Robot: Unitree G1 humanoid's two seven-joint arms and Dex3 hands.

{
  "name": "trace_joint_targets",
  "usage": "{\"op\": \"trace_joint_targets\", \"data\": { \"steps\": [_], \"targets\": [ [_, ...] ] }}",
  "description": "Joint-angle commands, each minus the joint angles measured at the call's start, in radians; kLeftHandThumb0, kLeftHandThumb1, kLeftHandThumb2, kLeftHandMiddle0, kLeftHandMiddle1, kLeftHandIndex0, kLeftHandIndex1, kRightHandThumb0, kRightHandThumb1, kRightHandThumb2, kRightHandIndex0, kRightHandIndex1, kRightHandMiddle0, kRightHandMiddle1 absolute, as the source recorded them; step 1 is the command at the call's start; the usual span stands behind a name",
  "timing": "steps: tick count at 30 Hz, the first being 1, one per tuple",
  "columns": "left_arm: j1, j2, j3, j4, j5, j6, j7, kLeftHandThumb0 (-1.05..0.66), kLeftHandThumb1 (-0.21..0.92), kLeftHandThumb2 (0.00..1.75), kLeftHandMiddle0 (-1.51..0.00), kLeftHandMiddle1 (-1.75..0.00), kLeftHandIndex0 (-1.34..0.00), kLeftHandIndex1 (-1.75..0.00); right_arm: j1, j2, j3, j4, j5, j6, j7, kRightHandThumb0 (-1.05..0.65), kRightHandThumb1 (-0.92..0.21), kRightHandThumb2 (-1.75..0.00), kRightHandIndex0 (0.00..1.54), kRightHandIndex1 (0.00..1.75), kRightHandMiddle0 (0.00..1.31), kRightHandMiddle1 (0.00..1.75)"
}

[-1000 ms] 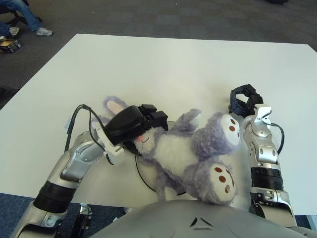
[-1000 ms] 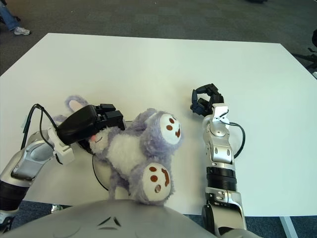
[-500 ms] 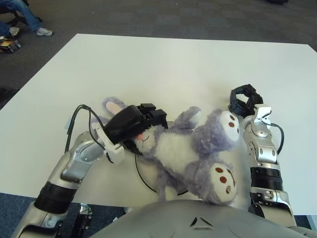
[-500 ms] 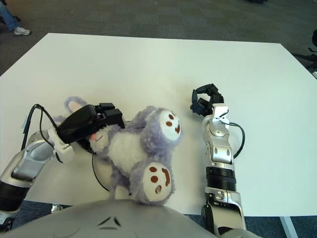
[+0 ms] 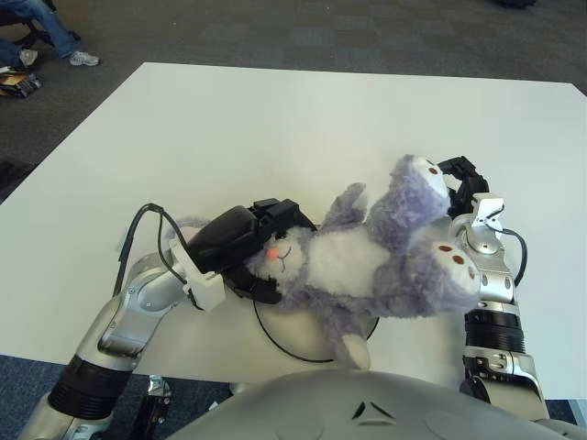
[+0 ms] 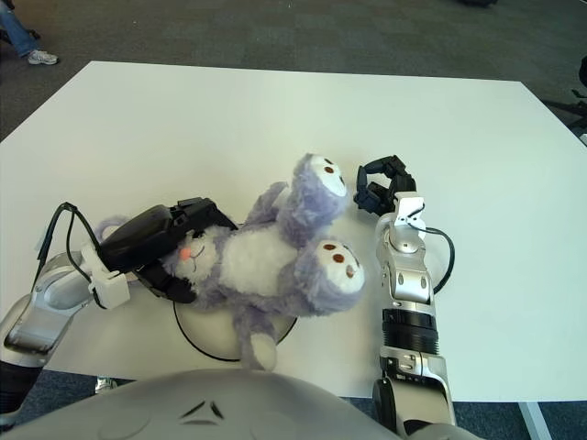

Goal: Put the doll into the plate.

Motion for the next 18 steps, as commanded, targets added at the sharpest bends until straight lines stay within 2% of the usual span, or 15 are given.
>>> {"op": "trace_joint_targets", "data": {
  "steps": [1, 7, 10, 13, 18],
  "targets": [
    [-0.004, 0.019, 0.011, -0.015, -0.034, -0.007, -0.024, -0.87, 0.92, 0.82, -0.25, -0.64, 0.0, -0.86, 0.026, 0.01, 0.006, 0.041, 0.0, 0.041, 0.003, -0.41, -0.54, -1.03, 1.04, 1.75, 0.43, 1.75],
    [-0.037, 0.052, -0.007, 0.011, -0.128, -0.062, -0.088, -0.94, 0.92, 0.93, -0.2, -0.51, 0.0, -0.71, 0.024, 0.011, 0.006, 0.043, 0.001, 0.041, 0.002, -0.42, -0.54, -1.03, 1.04, 1.75, 0.44, 1.75],
    [-0.054, 0.063, -0.015, 0.033, -0.173, -0.093, -0.12, -0.99, 0.92, 1.0, -0.16, -0.42, 0.0, -0.59, 0.023, 0.011, 0.007, 0.044, 0.0, 0.04, 0.002, -0.42, -0.54, -1.04, 1.04, 1.75, 0.44, 1.75],
    [-0.072, 0.058, -0.021, 0.072, -0.223, -0.153, -0.14, -1.03, 0.92, 1.07, -0.13, -0.36, 0.0, -0.44, 0.022, 0.011, 0.008, 0.045, -0.002, 0.039, 0.001, -0.42, -0.54, -1.04, 1.05, 1.75, 0.44, 1.75],
    [-0.1, 0.043, -0.03, 0.14, -0.267, -0.257, -0.153, -1.05, 0.92, 1.13, -0.13, -0.31, 0.0, -0.4, 0.022, 0.011, 0.008, 0.045, -0.001, 0.038, 0.001, -0.42, -0.54, -1.04, 1.05, 1.75, 0.44, 1.75]
  ]
}}
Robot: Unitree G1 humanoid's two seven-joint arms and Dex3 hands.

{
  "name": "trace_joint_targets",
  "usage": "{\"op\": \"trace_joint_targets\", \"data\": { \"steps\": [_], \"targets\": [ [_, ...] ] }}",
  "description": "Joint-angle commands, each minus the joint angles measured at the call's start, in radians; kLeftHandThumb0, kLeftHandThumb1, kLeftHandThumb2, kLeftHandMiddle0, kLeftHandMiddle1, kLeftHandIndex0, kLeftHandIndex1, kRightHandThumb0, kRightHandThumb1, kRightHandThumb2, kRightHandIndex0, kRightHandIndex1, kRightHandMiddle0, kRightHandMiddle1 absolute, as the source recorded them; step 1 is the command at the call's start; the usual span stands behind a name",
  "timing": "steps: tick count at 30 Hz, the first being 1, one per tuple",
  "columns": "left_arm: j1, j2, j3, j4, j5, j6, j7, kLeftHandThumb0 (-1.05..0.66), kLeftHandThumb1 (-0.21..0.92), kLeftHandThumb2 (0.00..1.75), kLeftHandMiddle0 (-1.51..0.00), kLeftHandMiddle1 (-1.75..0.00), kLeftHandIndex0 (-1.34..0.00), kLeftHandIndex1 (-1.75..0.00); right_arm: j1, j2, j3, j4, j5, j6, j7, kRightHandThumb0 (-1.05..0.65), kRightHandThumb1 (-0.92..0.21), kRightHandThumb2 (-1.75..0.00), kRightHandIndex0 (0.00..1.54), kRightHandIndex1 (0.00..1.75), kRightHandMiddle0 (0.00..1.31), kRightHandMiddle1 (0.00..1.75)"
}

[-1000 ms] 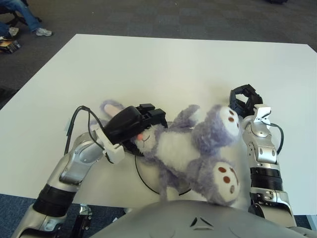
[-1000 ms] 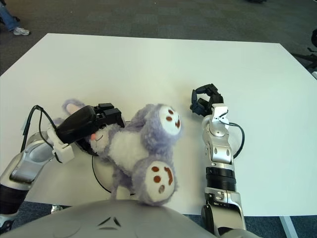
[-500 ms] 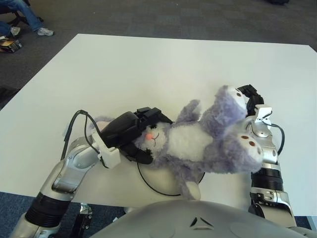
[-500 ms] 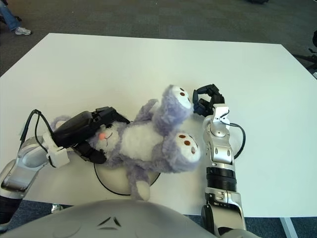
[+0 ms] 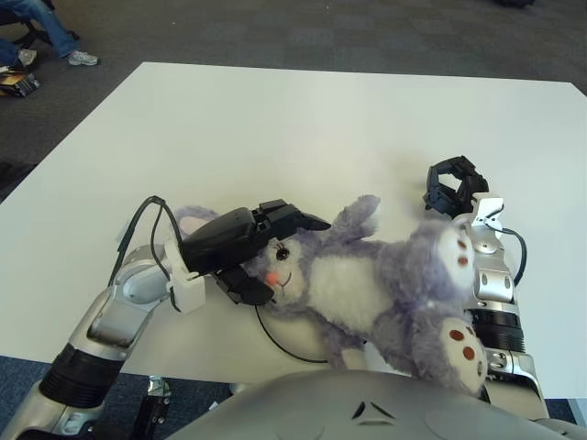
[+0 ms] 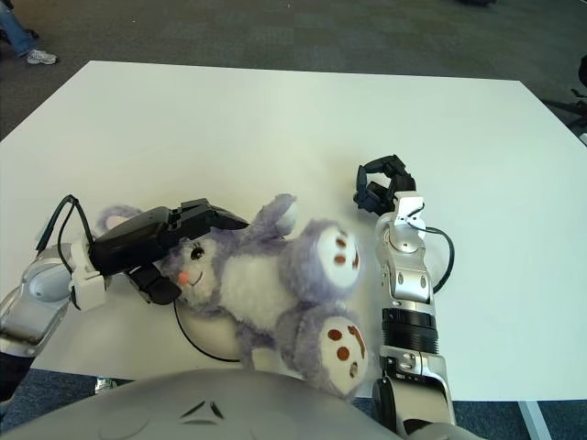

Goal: Put the doll into the plate.

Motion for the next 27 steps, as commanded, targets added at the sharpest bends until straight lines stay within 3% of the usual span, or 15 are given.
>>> {"op": "trace_joint_targets", "data": {
  "steps": [1, 8, 19, 23, 27],
  "targets": [
    [-0.027, -0.003, -0.009, 0.053, -0.028, -0.074, -0.018, -1.05, 0.92, 1.13, -0.13, -0.31, 0.0, -0.4, 0.026, 0.011, 0.007, 0.041, -0.001, 0.038, 0.001, -0.42, -0.54, -1.03, 1.05, 1.75, 0.44, 1.75],
    [-0.035, 0.001, -0.004, 0.097, -0.068, -0.136, -0.028, -1.05, 0.92, 1.16, -0.08, -0.24, 0.0, -0.47, 0.025, 0.011, 0.006, 0.042, -0.002, 0.036, 0.0, -0.42, -0.54, -1.04, 1.05, 1.75, 0.44, 1.75],
    [-0.021, -0.054, 0.026, 0.08, -0.106, -0.122, 0.005, -1.05, 0.92, 1.08, -0.04, -0.18, 0.0, -0.5, 0.025, 0.007, 0.009, 0.041, -0.006, 0.038, 0.0, -0.42, -0.53, -1.04, 1.06, 1.75, 0.44, 1.75],
    [0.03, -0.049, 0.037, -0.011, -0.163, 0.062, 0.016, -1.05, 0.92, 1.11, -0.09, -0.19, 0.0, -0.54, 0.026, 0.006, 0.009, 0.041, -0.004, 0.037, 0.004, -0.42, -0.53, -1.04, 1.06, 1.75, 0.44, 1.75],
    [0.073, 0.072, 0.021, -0.202, -0.515, 0.574, 0.021, -1.05, 0.92, 1.14, -0.16, -0.22, 0.0, -0.72, 0.026, 0.006, 0.008, 0.042, -0.002, 0.036, 0.005, -0.42, -0.53, -1.04, 1.07, 1.75, 0.44, 1.75]
  ]
}}
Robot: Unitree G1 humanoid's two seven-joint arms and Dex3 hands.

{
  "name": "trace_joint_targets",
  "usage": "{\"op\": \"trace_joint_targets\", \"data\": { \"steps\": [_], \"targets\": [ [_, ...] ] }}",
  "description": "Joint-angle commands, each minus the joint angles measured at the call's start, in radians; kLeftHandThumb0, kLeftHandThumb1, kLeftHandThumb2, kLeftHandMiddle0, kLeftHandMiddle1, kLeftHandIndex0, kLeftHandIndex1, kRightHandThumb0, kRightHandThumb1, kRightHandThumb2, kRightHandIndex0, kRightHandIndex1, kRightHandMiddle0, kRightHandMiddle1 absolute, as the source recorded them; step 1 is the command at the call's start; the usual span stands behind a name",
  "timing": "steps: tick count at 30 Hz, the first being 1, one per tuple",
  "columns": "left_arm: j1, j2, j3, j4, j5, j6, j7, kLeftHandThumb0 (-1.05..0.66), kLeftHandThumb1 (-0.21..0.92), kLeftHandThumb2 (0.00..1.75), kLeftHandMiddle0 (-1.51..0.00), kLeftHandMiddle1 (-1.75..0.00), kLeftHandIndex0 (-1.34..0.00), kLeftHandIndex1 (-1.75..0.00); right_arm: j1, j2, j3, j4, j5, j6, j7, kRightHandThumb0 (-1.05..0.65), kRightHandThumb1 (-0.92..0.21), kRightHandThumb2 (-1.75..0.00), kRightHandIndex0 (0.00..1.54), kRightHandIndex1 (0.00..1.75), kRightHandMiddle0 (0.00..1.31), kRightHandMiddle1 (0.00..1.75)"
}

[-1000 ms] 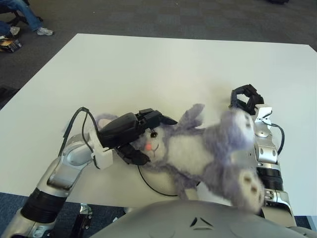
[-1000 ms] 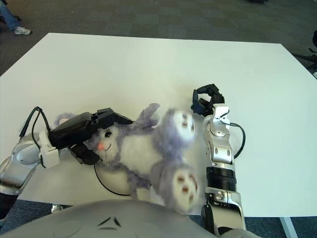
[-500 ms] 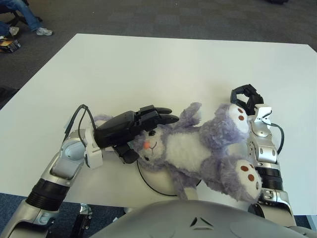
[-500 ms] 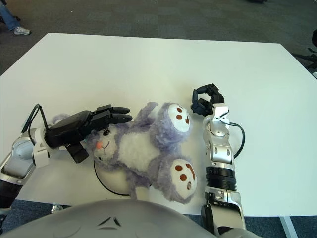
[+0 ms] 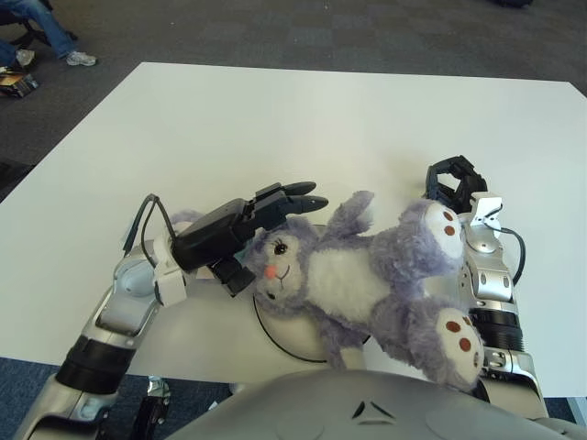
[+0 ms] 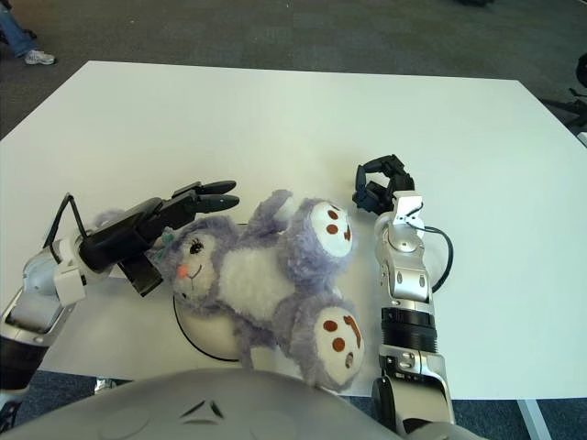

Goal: Put the doll into the plate.

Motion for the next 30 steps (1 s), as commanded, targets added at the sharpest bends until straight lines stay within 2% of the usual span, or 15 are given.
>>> {"op": "trace_joint_targets", "data": {
  "steps": [1, 2, 4, 6, 8, 9, 10, 12, 15, 19, 21, 24, 30],
  "targets": [
    [-0.014, 0.141, 0.001, -0.203, -0.422, 0.603, 0.063, -1.05, 0.92, 1.14, -0.17, -0.23, 0.0, -0.76, 0.027, 0.005, 0.008, 0.044, -0.002, 0.049, 0.007, -0.42, -0.53, -1.04, 1.06, 1.75, 0.44, 1.75],
    [-0.059, 0.156, 0.004, -0.22, -0.498, 0.7, 0.095, -1.05, 0.92, 1.13, -0.18, -0.23, 0.0, -0.79, 0.027, 0.005, 0.008, 0.045, -0.002, 0.048, 0.007, -0.42, -0.53, -1.04, 1.06, 1.75, 0.44, 1.75],
    [-0.121, 0.165, 0.018, -0.229, -0.59, 0.808, 0.145, -1.05, 0.92, 1.11, -0.18, -0.23, 0.0, -0.86, 0.027, 0.006, 0.008, 0.046, -0.003, 0.047, 0.007, -0.42, -0.53, -1.04, 1.06, 1.75, 0.44, 1.75],
    [-0.111, 0.168, 0.053, -0.24, -0.645, 0.827, 0.186, -1.04, 0.92, 1.08, -0.17, -0.23, 0.0, -0.9, 0.026, 0.006, 0.007, 0.047, -0.003, 0.046, 0.007, -0.42, -0.53, -1.04, 1.06, 1.75, 0.44, 1.75],
    [0.011, 0.118, 0.108, -0.276, -0.614, 0.724, 0.225, -1.01, 0.92, 1.06, -0.16, -0.23, 0.0, -0.91, 0.026, 0.007, 0.007, 0.046, -0.001, 0.045, 0.008, -0.42, -0.53, -1.04, 1.06, 1.75, 0.44, 1.75],
    [0.061, 0.057, 0.117, -0.283, -0.532, 0.653, 0.252, -1.01, 0.92, 1.06, -0.16, -0.23, 0.0, -0.91, 0.028, 0.007, 0.006, 0.044, 0.0, 0.045, 0.009, -0.42, -0.53, -1.04, 1.06, 1.75, 0.44, 1.75],
    [0.09, 0.014, 0.122, -0.288, -0.476, 0.611, 0.271, -0.96, 0.92, 1.04, -0.17, -0.24, 0.0, -0.91, 0.029, 0.008, 0.006, 0.042, 0.002, 0.045, 0.009, -0.42, -0.53, -1.05, 1.06, 1.75, 0.44, 1.75],
    [0.103, -0.021, 0.126, -0.299, -0.433, 0.603, 0.291, -0.92, 0.92, 1.02, -0.18, -0.25, 0.0, -0.9, 0.03, 0.008, 0.005, 0.041, 0.003, 0.045, 0.009, -0.42, -0.53, -1.05, 1.06, 1.75, 0.44, 1.75],
    [0.074, -0.096, 0.162, -0.157, -0.277, 0.464, 0.291, -0.84, 0.92, 0.98, -0.2, -0.27, 0.0, -0.86, 0.026, 0.006, 0.007, 0.044, -0.002, 0.05, 0.004, -0.42, -0.53, -1.05, 1.06, 1.75, 0.44, 1.75],
    [-0.006, -0.155, 0.185, 0.0, -0.174, 0.365, 0.282, -0.84, 0.92, 1.0, -0.24, -0.31, 0.0, -0.79, 0.025, 0.005, 0.007, 0.047, -0.004, 0.053, 0.002, -0.42, -0.53, -1.04, 1.05, 1.75, 0.44, 1.75],
    [-0.047, -0.181, 0.189, 0.056, -0.113, 0.328, 0.297, -0.93, 0.92, 1.09, -0.25, -0.32, 0.0, -0.74, 0.025, 0.004, 0.007, 0.047, -0.005, 0.053, 0.002, -0.42, -0.53, -1.05, 1.05, 1.75, 0.44, 1.75],
    [-0.092, -0.205, 0.206, 0.118, -0.055, 0.305, 0.319, -1.0, 0.92, 1.17, -0.26, -0.33, 0.0, -0.7, 0.026, 0.002, 0.006, 0.048, -0.005, 0.053, 0.003, -0.42, -0.53, -1.05, 1.05, 1.75, 0.45, 1.75],
    [-0.117, -0.226, 0.252, 0.161, 0.0, 0.334, 0.358, -1.04, 0.92, 1.22, -0.27, -0.35, 0.0, -0.66, 0.026, 0.003, 0.005, 0.046, -0.003, 0.056, 0.004, -0.42, -0.53, -1.05, 1.05, 1.75, 0.45, 1.75]
  ]
}}
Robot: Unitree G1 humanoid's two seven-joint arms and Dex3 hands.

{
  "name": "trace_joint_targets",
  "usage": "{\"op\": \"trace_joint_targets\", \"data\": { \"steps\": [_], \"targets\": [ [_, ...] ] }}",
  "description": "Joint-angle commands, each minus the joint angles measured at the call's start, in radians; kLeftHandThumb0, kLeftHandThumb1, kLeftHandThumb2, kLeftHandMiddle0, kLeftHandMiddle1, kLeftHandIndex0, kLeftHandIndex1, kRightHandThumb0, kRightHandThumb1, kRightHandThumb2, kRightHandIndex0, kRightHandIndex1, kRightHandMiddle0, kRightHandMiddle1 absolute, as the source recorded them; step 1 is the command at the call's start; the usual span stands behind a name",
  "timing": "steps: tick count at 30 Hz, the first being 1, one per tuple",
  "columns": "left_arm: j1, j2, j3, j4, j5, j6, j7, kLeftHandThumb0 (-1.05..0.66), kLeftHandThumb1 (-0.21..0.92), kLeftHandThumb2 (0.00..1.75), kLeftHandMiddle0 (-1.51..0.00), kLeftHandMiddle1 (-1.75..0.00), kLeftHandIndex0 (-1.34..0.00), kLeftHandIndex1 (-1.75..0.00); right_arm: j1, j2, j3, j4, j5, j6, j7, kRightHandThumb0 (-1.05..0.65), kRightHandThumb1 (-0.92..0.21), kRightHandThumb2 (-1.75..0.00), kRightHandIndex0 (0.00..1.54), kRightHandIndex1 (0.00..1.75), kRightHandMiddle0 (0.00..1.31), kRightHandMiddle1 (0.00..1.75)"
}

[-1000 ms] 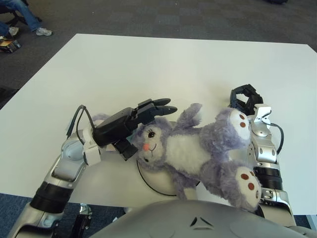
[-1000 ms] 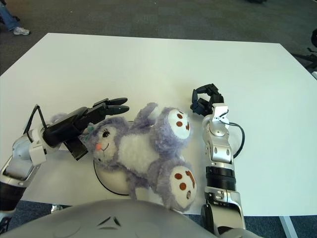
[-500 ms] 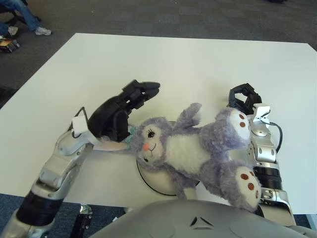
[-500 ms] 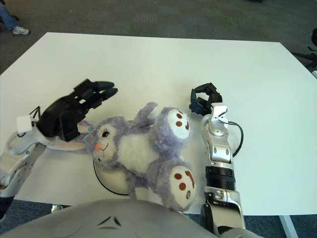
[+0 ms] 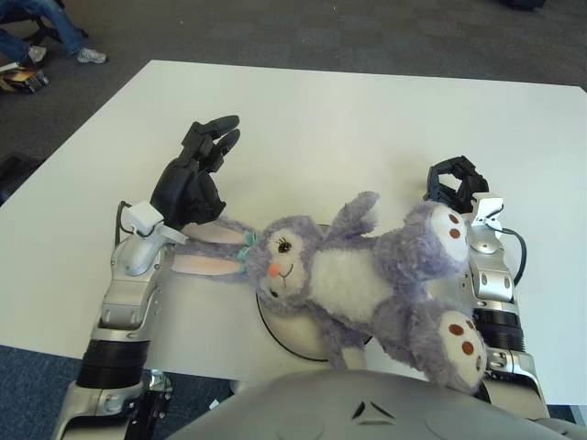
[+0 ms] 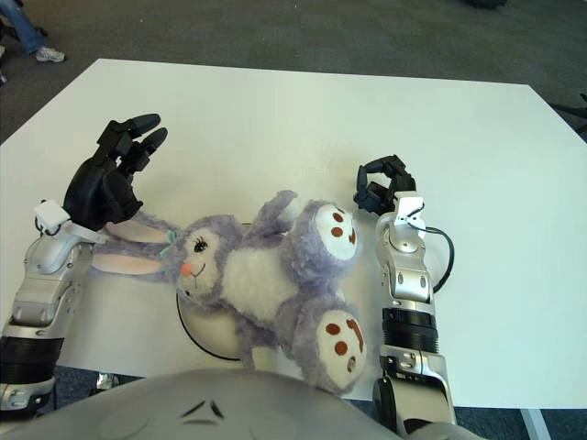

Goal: Put the doll into the plate.

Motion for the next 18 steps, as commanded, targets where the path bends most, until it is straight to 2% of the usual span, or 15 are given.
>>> {"op": "trace_joint_targets", "data": {
  "steps": [1, 6, 8, 16, 18],
  "targets": [
    [-0.034, -0.01, 0.032, 0.028, 0.028, 0.008, 0.022, -1.05, 0.92, 1.23, -0.27, -0.35, 0.0, -0.66, 0.03, 0.005, 0.003, 0.035, -0.001, 0.053, 0.004, -0.42, -0.53, -1.05, 1.05, 1.75, 0.45, 1.75],
    [-0.059, -0.034, 0.039, 0.054, 0.043, 0.008, 0.026, -1.03, 0.92, 1.21, -0.27, -0.37, 0.0, -0.68, 0.032, 0.003, 0.003, 0.033, 0.0, 0.054, 0.006, -0.42, -0.53, -1.05, 1.04, 1.75, 0.45, 1.75],
    [-0.076, -0.065, 0.029, 0.083, 0.047, 0.001, 0.035, -1.02, 0.92, 1.19, -0.27, -0.38, 0.0, -0.68, 0.035, 0.003, 0.002, 0.03, 0.0, 0.055, 0.006, -0.42, -0.53, -1.05, 1.04, 1.75, 0.45, 1.75],
    [-0.088, -0.114, 0.029, 0.123, 0.055, 0.014, 0.041, -0.97, 0.92, 1.1, -0.26, -0.5, 0.0, -0.75, 0.039, 0.004, 0.001, 0.027, 0.001, 0.052, 0.006, -0.42, -0.53, -1.04, 1.03, 1.75, 0.44, 1.75],
    [-0.09, -0.123, 0.029, 0.134, 0.07, 0.021, 0.05, -0.94, 0.92, 1.06, -0.26, -0.58, 0.0, -0.78, 0.04, 0.004, 0.0, 0.025, 0.003, 0.053, 0.007, -0.42, -0.53, -1.04, 1.03, 1.75, 0.44, 1.75]
  ]
}}
